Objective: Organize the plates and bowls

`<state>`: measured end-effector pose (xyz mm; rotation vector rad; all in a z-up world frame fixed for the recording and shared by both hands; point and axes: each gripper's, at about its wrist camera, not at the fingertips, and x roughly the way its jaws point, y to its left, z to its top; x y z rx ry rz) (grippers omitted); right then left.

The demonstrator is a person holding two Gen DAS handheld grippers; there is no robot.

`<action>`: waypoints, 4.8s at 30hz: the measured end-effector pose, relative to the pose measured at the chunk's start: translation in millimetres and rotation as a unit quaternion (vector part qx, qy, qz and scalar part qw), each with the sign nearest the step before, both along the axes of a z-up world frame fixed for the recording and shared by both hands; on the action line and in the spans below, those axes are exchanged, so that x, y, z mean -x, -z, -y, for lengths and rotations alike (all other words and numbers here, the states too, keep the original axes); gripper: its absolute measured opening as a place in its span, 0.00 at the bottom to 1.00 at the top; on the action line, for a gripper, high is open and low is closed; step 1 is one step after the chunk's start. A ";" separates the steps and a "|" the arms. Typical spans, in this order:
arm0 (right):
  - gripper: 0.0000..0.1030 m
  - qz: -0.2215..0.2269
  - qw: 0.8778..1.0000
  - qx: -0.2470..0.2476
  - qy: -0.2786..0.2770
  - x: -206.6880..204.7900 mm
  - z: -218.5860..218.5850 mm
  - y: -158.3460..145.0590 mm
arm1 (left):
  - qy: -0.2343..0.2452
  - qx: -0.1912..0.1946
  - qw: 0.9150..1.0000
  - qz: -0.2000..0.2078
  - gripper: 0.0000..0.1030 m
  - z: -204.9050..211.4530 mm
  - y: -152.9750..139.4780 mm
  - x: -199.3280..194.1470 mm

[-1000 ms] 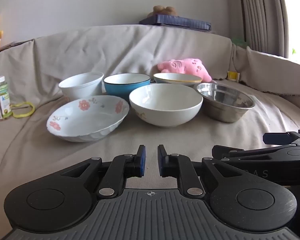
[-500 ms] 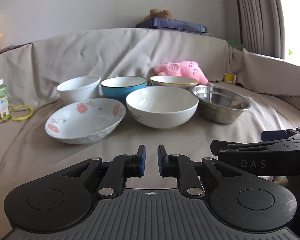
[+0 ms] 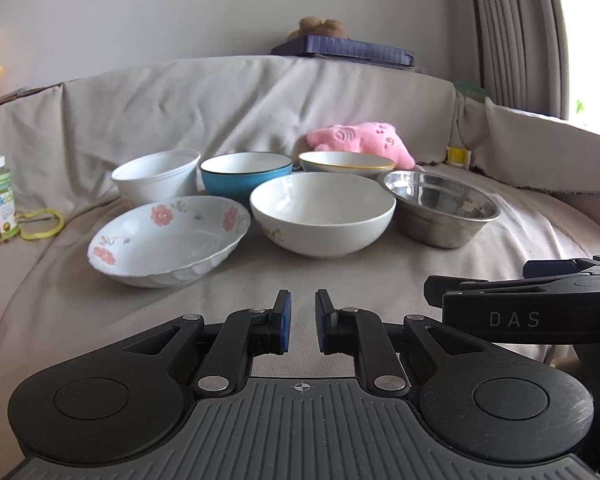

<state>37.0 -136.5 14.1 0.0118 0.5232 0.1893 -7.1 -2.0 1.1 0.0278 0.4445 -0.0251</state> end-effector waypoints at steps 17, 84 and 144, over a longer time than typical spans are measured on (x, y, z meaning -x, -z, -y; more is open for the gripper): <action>1.00 -0.002 1.000 0.000 0.001 -1.1 -0.4 0.1 | -0.001 0.006 1.000 0.005 0.15 -3.2 -2.3 0.7; 0.50 -0.181 0.981 -0.061 -0.029 -134.8 -176.1 -3.0 | -0.054 0.216 0.949 -0.222 0.19 -269.1 -0.6 -219.3; 0.69 -0.150 0.969 -0.190 -0.044 -129.2 29.3 -1.0 | 0.003 0.045 0.976 -0.212 0.29 -48.7 -35.0 -278.6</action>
